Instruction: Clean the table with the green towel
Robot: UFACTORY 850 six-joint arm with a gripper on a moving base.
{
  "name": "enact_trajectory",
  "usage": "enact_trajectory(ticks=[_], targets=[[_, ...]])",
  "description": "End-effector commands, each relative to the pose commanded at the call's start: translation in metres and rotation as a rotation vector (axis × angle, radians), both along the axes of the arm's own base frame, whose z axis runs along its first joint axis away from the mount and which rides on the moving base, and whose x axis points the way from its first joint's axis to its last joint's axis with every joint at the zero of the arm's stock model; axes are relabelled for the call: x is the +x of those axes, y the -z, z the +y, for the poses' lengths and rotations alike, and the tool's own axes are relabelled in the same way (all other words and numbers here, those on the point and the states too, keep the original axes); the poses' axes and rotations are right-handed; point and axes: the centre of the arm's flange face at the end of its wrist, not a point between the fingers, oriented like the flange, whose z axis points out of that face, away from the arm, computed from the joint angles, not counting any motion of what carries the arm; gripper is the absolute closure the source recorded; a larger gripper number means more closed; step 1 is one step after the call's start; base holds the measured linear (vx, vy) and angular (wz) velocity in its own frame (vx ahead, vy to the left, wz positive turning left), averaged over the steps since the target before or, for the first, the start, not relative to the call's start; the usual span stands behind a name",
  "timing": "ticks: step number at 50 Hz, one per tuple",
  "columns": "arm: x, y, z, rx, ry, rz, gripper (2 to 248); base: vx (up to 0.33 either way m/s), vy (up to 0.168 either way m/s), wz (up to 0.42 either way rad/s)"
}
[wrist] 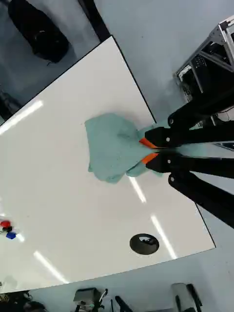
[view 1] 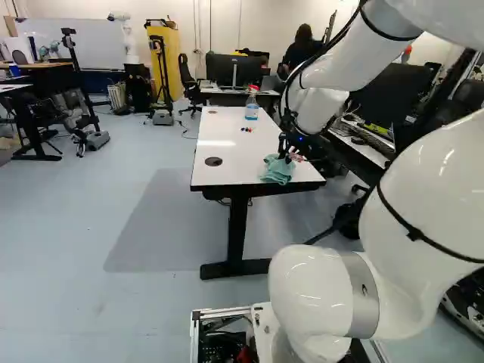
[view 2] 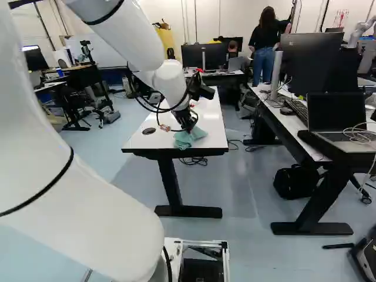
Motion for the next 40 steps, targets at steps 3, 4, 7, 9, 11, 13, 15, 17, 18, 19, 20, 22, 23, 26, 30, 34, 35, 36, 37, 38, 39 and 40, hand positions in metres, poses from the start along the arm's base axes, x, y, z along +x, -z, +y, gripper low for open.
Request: enact_trajectory(ticks=[3,4,7,9,11,13,15,17,18,19,20,22,23,26,30,34,35,36,37,38,39,40], targets=[[-0.002,0.000,0.001,0.000,-0.002,0.000,220,0.000,0.000,0.000],[-0.002,0.000,0.001,0.000,-0.002,0.000,220,0.000,0.000,0.000],[-0.002,0.000,0.001,0.000,-0.002,0.000,220,0.000,0.000,0.000],[-0.002,0.000,0.001,0.000,-0.002,0.000,220,0.000,0.000,0.000],[-0.002,0.000,0.001,0.000,-0.002,0.000,220,0.000,0.000,0.000],[-0.002,0.000,0.001,0.000,-0.002,0.000,220,0.000,0.000,0.000],[-0.002,0.000,0.001,0.000,-0.002,0.000,220,0.000,0.000,0.000],[-0.002,0.000,0.001,0.000,-0.002,0.000,220,0.000,0.000,0.000],[-0.002,0.000,0.001,0.000,-0.002,0.000,220,0.000,0.000,0.000],[-0.002,0.000,0.001,0.000,-0.002,0.000,220,0.000,0.000,0.000],[-0.002,0.000,0.001,0.000,-0.002,0.000,220,0.000,0.000,0.000],[-0.002,0.000,0.001,0.000,-0.002,-0.001,220,0.000,0.000,0.000],[-0.002,-0.001,0.001,-0.001,-0.002,-0.002,220,0.000,0.000,0.000],[-0.003,-0.003,0.002,-0.002,-0.003,-0.007,220,0.000,0.000,0.000],[-0.001,-0.007,0.004,-0.004,-0.008,-0.016,220,0.000,0.000,0.000],[0.003,-0.011,0.007,-0.006,-0.019,-0.026,220,0.000,0.000,0.000],[0.004,-0.013,0.008,-0.006,-0.022,-0.028,220,0.000,0.000,0.000],[0.006,-0.014,0.009,-0.007,-0.025,-0.031,220,0.000,0.000,0.000],[0.007,-0.015,0.010,-0.007,-0.028,-0.033,220,0.000,0.000,0.000],[0.008,-0.016,0.011,-0.008,-0.032,-0.036,220,0.000,0.000,0.000],[0.009,-0.018,0.013,-0.008,-0.035,-0.038,220,0.000,0.000,0.000],[0.010,-0.019,0.014,-0.009,-0.039,-0.041,220,0.000,0.000,0.000]])
